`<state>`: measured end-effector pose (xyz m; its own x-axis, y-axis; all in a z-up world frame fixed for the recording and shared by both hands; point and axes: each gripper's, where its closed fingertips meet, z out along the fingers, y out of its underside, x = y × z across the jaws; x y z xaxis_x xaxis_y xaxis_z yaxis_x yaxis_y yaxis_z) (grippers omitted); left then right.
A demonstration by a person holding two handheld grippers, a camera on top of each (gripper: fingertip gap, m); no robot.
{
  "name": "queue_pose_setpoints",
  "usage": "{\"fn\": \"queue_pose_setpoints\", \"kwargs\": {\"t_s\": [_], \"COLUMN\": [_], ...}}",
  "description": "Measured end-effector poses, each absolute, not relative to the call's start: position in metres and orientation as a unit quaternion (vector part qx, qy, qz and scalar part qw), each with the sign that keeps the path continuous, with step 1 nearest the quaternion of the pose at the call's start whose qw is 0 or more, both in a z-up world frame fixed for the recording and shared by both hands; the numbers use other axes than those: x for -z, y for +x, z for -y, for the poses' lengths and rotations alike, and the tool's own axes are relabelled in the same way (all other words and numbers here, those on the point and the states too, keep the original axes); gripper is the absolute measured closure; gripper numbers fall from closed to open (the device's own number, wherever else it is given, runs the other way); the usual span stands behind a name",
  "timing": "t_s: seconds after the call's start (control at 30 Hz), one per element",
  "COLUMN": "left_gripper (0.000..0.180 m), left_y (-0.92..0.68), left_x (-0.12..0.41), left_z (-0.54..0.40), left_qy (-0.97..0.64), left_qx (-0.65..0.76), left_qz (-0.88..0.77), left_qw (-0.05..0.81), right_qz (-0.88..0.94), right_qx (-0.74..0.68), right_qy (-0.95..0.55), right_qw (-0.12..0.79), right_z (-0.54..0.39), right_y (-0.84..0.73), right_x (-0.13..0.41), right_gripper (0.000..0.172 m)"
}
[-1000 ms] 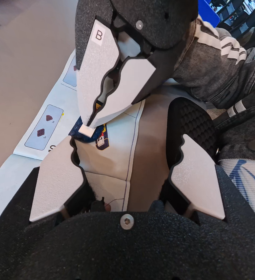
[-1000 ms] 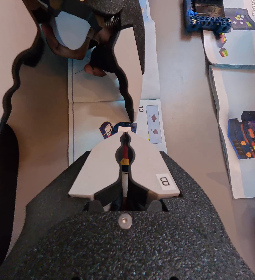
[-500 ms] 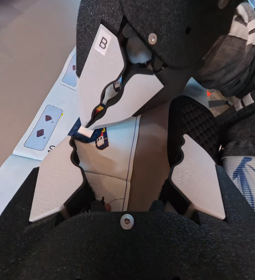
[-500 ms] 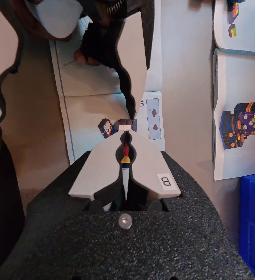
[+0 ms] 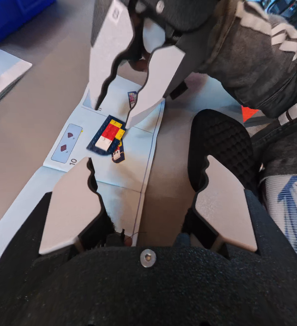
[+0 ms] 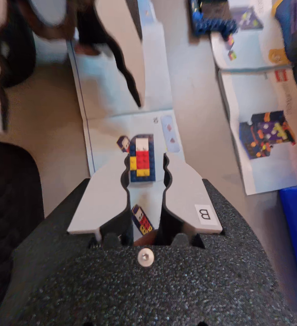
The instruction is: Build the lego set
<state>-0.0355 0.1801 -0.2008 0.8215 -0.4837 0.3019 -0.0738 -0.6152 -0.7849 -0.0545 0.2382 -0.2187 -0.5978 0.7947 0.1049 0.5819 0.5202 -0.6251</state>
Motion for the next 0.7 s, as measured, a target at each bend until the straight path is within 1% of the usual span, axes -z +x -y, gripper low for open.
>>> {"fn": "queue_pose_setpoints", "kwargs": {"t_s": [0.07, 0.13, 0.17, 0.2, 0.23, 0.3, 0.4, 0.47, 0.53, 0.63, 0.7], "left_gripper": [0.067, 0.069, 0.073, 0.079, 0.085, 0.097, 0.117, 0.128, 0.141, 0.145, 0.15], "left_y": [-0.036, -0.037, -0.038, -0.039, -0.041, -0.05, -0.071, -0.08, -0.077, -0.061, -0.055], "left_x": [0.196, 0.193, 0.191, 0.189, 0.187, 0.181, 0.167, 0.158, 0.143, 0.122, 0.104], "left_z": [-0.173, -0.169, -0.168, -0.168, -0.168, -0.17, -0.171, -0.171, -0.171, -0.174, -0.177], "left_qy": [-0.858, -0.85, -0.845, -0.839, -0.834, -0.82, -0.78, -0.759, -0.73, -0.704, -0.68], "left_qx": [0.245, 0.239, 0.239, 0.242, 0.246, 0.261, 0.299, 0.32, 0.34, 0.345, 0.337], "left_qz": [-0.158, -0.154, -0.148, -0.14, -0.124, -0.072, 0.02, 0.054, 0.053, 0.021, 0.007], "left_qw": [0.423, 0.443, 0.455, 0.467, 0.478, 0.504, 0.549, 0.564, 0.591, 0.621, 0.651], "right_qz": [0.856, 0.851, 0.844, 0.838, 0.838, 0.838, 0.813, 0.775, 0.736, 0.691, 0.662], "right_qx": [-0.262, -0.267, -0.285, -0.303, -0.31, -0.312, -0.329, -0.339, -0.339, -0.335, -0.351], "right_qy": [-0.411, -0.422, -0.424, -0.421, -0.415, -0.4, -0.371, -0.354, -0.331, -0.309, -0.304], "right_qw": [0.175, 0.163, 0.162, 0.166, 0.173, 0.203, 0.306, 0.4, 0.483, 0.561, 0.589], "right_z": [-0.24, -0.239, -0.236, -0.234, -0.232, -0.231, -0.229, -0.227, -0.219, -0.204, -0.193], "right_y": [-0.047, -0.045, -0.047, -0.048, -0.049, -0.049, -0.055, -0.06, -0.061, -0.06, -0.058], "right_x": [0.237, 0.252, 0.253, 0.251, 0.25, 0.248, 0.224, 0.193, 0.16, 0.122, 0.105], "right_gripper": [0.13, 0.111, 0.113, 0.118, 0.139, 0.14, 0.139, 0.139, 0.139, 0.139, 0.139]}}
